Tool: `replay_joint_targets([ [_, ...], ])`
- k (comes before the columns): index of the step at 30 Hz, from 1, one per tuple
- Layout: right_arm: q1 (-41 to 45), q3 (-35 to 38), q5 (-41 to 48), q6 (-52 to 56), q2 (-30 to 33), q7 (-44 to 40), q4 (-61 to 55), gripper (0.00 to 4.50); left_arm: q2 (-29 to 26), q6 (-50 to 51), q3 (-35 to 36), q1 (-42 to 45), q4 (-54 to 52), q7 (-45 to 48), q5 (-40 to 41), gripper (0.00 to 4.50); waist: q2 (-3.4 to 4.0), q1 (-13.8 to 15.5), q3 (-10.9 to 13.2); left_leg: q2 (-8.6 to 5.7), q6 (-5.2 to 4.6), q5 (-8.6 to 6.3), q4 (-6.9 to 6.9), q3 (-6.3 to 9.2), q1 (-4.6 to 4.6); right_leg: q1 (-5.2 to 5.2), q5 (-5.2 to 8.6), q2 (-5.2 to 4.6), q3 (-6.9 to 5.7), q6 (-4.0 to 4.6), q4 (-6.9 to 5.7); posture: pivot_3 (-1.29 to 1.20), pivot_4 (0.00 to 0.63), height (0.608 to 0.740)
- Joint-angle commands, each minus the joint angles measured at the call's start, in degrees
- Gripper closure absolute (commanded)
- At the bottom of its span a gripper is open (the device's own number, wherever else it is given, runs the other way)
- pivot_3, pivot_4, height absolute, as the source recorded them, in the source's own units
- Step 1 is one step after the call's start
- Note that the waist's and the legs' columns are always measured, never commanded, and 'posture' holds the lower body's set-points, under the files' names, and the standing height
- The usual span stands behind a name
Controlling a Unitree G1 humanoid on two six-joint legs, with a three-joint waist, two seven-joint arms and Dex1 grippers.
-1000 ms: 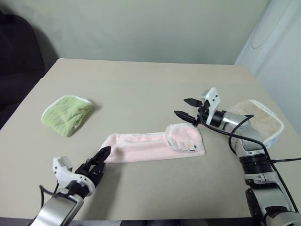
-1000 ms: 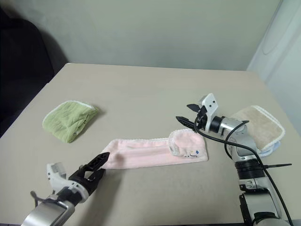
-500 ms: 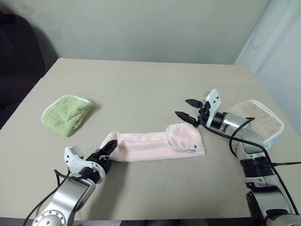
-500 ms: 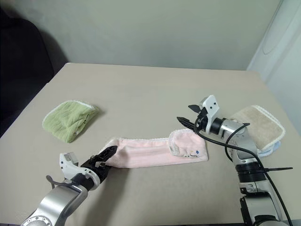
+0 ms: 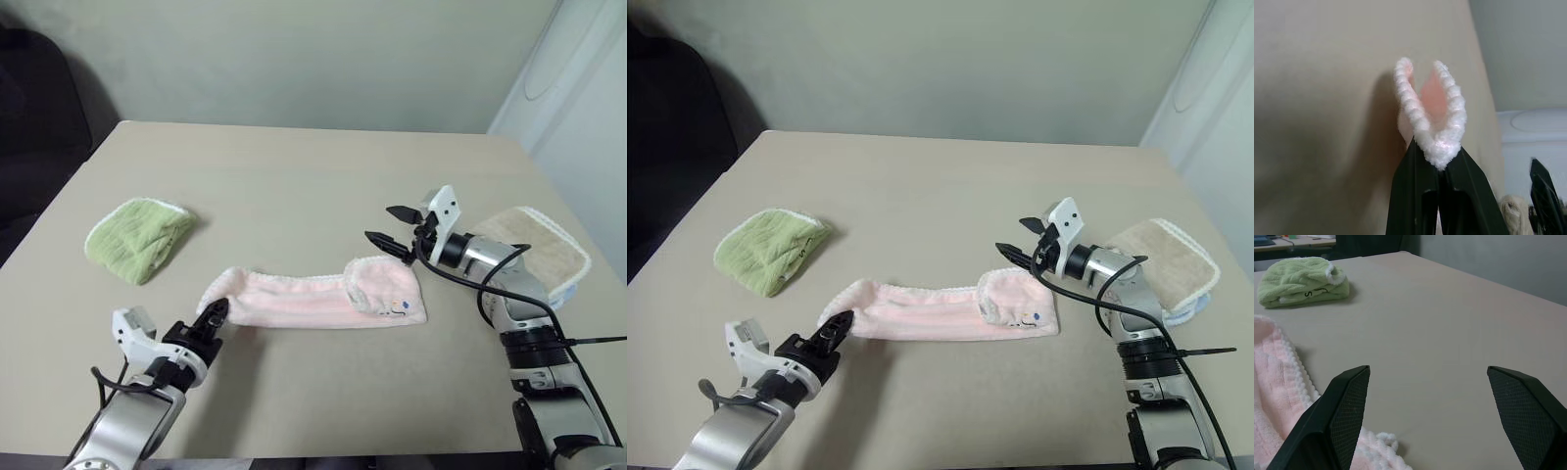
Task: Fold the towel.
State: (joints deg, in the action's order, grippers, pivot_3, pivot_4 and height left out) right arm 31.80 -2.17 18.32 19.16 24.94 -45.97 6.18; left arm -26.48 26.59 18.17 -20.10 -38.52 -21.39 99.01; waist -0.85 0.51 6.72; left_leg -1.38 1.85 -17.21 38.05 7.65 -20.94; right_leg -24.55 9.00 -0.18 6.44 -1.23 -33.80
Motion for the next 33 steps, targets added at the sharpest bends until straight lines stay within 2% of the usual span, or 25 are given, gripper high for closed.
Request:
replay_joint_targets([
  [1,-0.4,4.4,1.4,0.2,1.4,1.6,-1.4,0.43,-5.5,2.9,1.1,3.5,-2.9,8.3,-3.2,4.48,0.01,0.2,0.0,-0.01,-0.01,0.00,0.00,0.01,-0.02,0.00,-0.03,0.00,0.00,0.05,0.00,0.00,0.150,0.740],
  [5,-2.1,6.7,0.8,0.9,2.6,3.3,-1.4,0.43,-10.4,6.0,-1.6,10.0,1.1,15.7,-7.1,4.48,-0.04,0.3,0.0,-0.09,-0.03,0.00,0.02,0.00,-0.03,0.03,-0.08,-0.05,0.03,0.13,0.06,0.00,0.150,0.740],
  [8,-3.7,8.4,1.1,1.8,3.5,4.8,-3.0,0.43,-14.2,10.5,-7.1,17.1,4.4,22.9,-13.4,4.48,-0.08,0.3,0.0,-0.07,-0.03,-0.02,0.00,0.02,-0.02,0.02,-0.12,-0.06,0.01,0.19,0.05,0.00,0.150,0.740],
  [11,-4.9,10.0,1.2,2.5,4.1,6.8,-4.3,0.43,-14.5,13.9,-13.5,25.9,9.6,27.9,-19.7,4.48,-0.07,0.3,0.0,-0.06,-0.02,-0.02,0.00,-0.03,0.00,0.00,-0.16,-0.07,0.01,0.26,0.04,0.00,0.150,0.740],
  [14,-6.1,11.9,1.4,3.3,4.6,8.8,-5.8,0.43,-11.4,17.7,-21.9,38.1,15.2,32.9,-26.6,4.48,-0.10,0.5,0.0,-0.05,-0.04,0.00,0.02,-0.03,-0.04,-0.01,-0.17,-0.10,0.02,0.27,0.05,0.00,0.150,0.740],
  [17,-7.7,13.4,1.7,4.3,5.1,10.3,-8.2,0.43,-5.6,21.5,-29.8,50.1,22.0,35.7,-34.0,4.48,-0.12,0.9,0.0,-0.11,-0.15,0.06,0.09,-0.04,-0.12,0.02,-0.18,-0.18,0.03,0.27,0.08,0.00,0.150,0.740],
  [20,-9.5,14.7,2.0,5.4,5.4,11.7,-10.8,0.43,1.5,23.2,-34.5,59.5,29.1,39.3,-39.5,4.48,-0.16,0.9,0.0,-0.20,-0.22,0.02,0.12,-0.07,-0.11,0.10,-0.24,-0.28,0.03,0.17,0.13,0.00,0.150,0.740],
  [23,-11.6,16.0,2.3,6.4,5.4,13.1,-13.7,0.43,7.7,24.2,-38.8,66.4,34.7,43.6,-44.9,4.48,-0.17,1.0,0.0,-0.21,-0.21,0.05,0.12,-0.09,-0.13,0.22,-0.55,-0.32,0.01,-0.39,0.46,0.00,0.150,0.740],
  [24,-12.3,16.4,2.5,6.8,5.4,13.6,-14.6,0.43,9.4,24.5,-40.4,68.2,36.6,44.8,-47.2,4.48,-0.17,1.1,0.0,-0.19,-0.13,0.22,0.11,-0.09,-0.14,0.33,-0.76,-0.32,0.01,-0.73,0.68,0.00,0.150,0.740],
  [28,-14.9,17.8,3.2,8.2,5.3,15.4,-18.2,0.43,14.0,23.7,-45.8,72.1,41.9,50.2,-55.4,4.48,-0.16,1.0,0.0,-0.18,-0.94,0.35,0.11,-0.16,-0.11,0.47,-0.78,-0.33,0.08,-0.91,0.89,0.00,0.150,0.740],
  [30,-16.0,18.3,3.5,8.7,5.3,16.2,-19.5,0.43,15.3,23.2,-48.3,72.6,43.8,52.5,-59.4,4.48,-0.16,0.9,0.0,-0.16,-0.92,0.35,0.12,-0.17,-0.10,0.49,-0.52,-0.33,0.08,-1.37,0.89,0.00,0.150,0.740],
  [33,-17.1,19.0,3.9,9.3,5.3,17.2,-21.1,0.43,16.5,21.8,-52.2,72.2,46.4,55.0,-65.8,4.48,-0.12,1.0,0.0,-0.13,-0.88,0.38,0.13,-0.18,-0.13,0.49,-0.49,-0.33,0.09,-1.61,0.89,0.00,0.150,0.740],
])
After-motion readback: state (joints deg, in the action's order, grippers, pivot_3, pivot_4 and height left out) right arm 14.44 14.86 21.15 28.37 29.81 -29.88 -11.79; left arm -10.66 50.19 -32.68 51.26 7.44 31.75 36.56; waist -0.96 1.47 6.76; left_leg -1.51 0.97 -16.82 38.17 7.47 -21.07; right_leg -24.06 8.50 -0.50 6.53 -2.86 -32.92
